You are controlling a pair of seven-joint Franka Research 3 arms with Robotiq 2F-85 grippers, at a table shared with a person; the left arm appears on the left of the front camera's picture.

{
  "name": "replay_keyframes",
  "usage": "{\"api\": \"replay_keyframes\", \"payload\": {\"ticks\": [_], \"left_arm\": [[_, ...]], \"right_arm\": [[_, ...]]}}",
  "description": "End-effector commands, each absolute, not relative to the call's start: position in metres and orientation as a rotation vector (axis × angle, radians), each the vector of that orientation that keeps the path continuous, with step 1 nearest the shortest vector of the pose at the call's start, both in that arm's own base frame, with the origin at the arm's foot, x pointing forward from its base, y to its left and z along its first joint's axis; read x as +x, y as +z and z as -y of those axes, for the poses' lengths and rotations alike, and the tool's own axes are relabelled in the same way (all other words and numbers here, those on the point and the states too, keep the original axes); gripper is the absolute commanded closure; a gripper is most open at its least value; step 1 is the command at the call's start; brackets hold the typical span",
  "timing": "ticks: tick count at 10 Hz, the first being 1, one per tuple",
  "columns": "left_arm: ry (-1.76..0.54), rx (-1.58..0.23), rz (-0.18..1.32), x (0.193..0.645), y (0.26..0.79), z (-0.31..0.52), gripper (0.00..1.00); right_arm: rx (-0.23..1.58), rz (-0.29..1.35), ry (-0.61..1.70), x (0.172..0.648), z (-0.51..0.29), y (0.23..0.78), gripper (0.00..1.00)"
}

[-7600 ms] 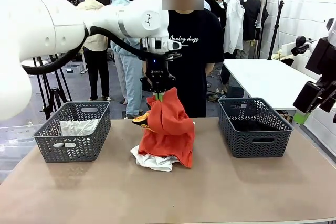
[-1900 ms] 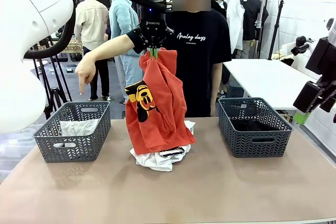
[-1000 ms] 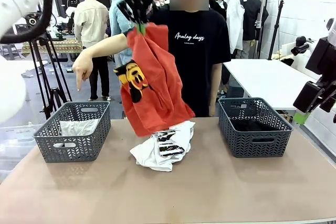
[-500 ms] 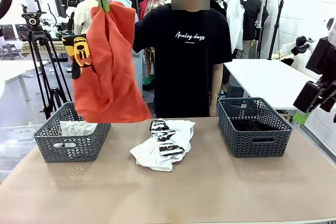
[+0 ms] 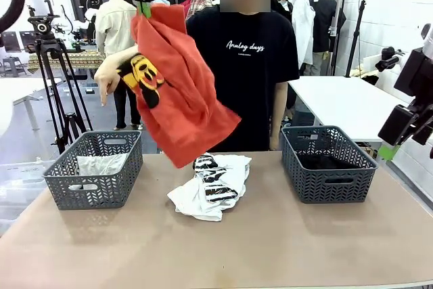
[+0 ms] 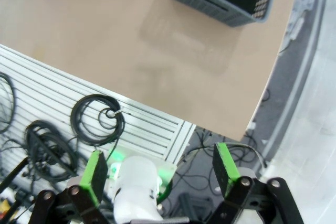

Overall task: Sort the tops and bottoms.
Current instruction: Sort the clothes according to human instructions.

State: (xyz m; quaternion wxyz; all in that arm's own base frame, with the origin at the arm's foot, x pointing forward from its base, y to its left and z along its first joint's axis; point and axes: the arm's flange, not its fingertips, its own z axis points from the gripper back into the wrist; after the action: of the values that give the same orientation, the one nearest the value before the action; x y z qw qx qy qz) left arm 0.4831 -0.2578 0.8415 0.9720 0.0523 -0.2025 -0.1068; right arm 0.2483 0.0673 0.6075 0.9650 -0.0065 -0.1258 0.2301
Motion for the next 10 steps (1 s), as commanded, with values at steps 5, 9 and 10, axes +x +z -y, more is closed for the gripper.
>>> {"api": "replay_keyframes", "payload": {"ticks": [5,9,10], "left_arm": [[0.064,0.071,0.537,0.548,0.854,0.146,1.0],[0.285,-0.053,0.38,0.594,0.765,0.087,1.0],[0.099,0.037,0.476,0.59,0.814,0.123,1.0]], "right_arm": [[-0.017,0.244,0.463,0.248,-0.068,0.606,0.0],[-0.017,0.244,0.463,0.248,-0.068,0.606,0.0],[-0.017,0.244,0.463,0.248,-0.068,0.606,0.0]]}}
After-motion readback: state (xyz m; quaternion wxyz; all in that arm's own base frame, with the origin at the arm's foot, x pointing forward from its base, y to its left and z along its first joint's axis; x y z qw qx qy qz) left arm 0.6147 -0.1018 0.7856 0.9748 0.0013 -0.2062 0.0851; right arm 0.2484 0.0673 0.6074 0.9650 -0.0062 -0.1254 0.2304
